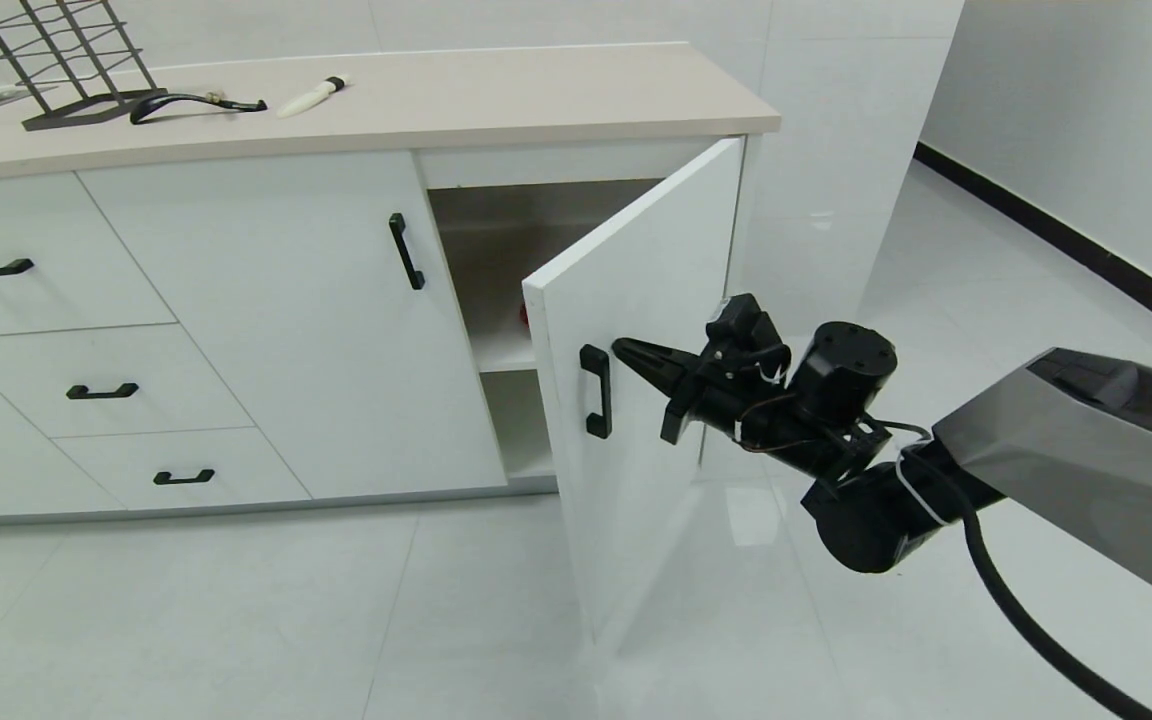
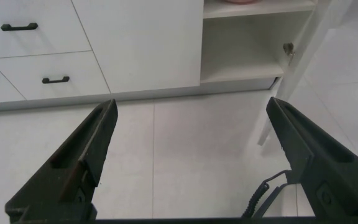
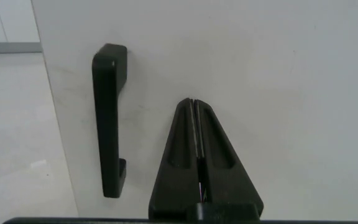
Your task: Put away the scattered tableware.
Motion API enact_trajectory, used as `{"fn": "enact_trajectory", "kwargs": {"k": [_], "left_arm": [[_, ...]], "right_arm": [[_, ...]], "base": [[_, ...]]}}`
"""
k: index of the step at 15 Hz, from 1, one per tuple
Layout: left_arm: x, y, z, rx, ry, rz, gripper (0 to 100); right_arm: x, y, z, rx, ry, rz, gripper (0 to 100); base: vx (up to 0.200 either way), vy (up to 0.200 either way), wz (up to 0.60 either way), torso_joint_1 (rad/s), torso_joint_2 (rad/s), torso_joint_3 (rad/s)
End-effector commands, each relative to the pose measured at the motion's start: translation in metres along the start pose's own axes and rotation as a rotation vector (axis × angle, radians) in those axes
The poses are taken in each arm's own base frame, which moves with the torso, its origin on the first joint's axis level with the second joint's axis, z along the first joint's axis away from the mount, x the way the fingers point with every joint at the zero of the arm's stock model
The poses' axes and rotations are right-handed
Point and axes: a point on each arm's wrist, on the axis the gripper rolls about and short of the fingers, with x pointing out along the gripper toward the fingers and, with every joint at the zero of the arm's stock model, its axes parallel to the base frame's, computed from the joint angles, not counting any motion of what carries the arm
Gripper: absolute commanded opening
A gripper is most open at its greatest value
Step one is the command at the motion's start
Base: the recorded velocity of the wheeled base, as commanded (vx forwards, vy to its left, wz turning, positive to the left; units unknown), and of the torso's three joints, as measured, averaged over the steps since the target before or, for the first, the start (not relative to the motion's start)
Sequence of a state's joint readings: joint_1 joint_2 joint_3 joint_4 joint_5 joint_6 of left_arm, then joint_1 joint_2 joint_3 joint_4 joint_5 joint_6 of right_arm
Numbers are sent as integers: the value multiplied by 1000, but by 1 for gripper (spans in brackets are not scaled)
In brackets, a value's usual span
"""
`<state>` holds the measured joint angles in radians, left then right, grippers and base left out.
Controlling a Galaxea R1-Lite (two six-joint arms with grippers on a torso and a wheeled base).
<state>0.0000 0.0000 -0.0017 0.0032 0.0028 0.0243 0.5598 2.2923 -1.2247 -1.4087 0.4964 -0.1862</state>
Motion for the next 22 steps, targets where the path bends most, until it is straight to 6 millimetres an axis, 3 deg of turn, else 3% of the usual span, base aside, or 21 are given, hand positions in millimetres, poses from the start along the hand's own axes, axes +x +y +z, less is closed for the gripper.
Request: {"fn": "enact_trajectory", "kwargs": {"k": [1,4,7,11,13,14,16,20,22], "left_arm": [[0,0,0,0,0,0,100],[0,0,0,-1,0,0,100],[0,0,0,-1,0,0,100],[0,0,0,-1,0,2,100],[0,0,0,-1,0,2,100],[0,0,0,-3,0,2,100],[0,0,0,-3,0,2,100],[0,0,0,-10,0,3,100],[0,0,0,-10,0,3,100]], "right_arm": [[13,7,-7,0,-26,18,0],[25,21,-8,16,-47,22,0],[29,22,-14,17,-50,22,0],[30,18,-7,10,-63,-17,0],[19,12,0,27,-35,-54,0],[-5,14,-3,56,48,-59,0],[-34,19,5,83,120,-63,0],[-80,30,84,53,65,-71,0],[-115,39,126,27,19,-85,0]], "base": [[0,0,0,0,0,0],[0,0,0,0,0,0],[0,0,0,0,0,0],[0,0,0,0,0,0],[0,0,0,0,0,0],[0,0,0,0,0,0],[0,0,0,0,0,0],[0,0,0,0,0,0],[0,0,0,0,0,0]]}}
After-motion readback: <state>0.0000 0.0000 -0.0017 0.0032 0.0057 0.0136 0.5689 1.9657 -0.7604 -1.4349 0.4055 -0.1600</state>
